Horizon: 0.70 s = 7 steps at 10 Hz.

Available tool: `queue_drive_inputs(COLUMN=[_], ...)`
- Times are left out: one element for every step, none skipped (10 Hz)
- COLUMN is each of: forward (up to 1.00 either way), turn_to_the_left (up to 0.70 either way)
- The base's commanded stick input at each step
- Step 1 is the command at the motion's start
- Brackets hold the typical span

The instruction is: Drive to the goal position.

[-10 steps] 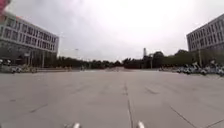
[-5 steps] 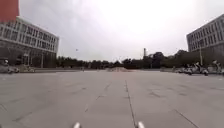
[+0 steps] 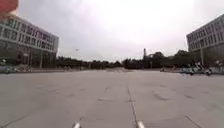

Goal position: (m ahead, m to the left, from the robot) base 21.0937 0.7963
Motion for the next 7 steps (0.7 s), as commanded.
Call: queue_drive_inputs(forward=[0.5,0.5,0.5,0.5,0.5,0.5,0.5], turn_to_the_left=[0.0,0.0,0.0,0.0,0.0,0.0,0.0])
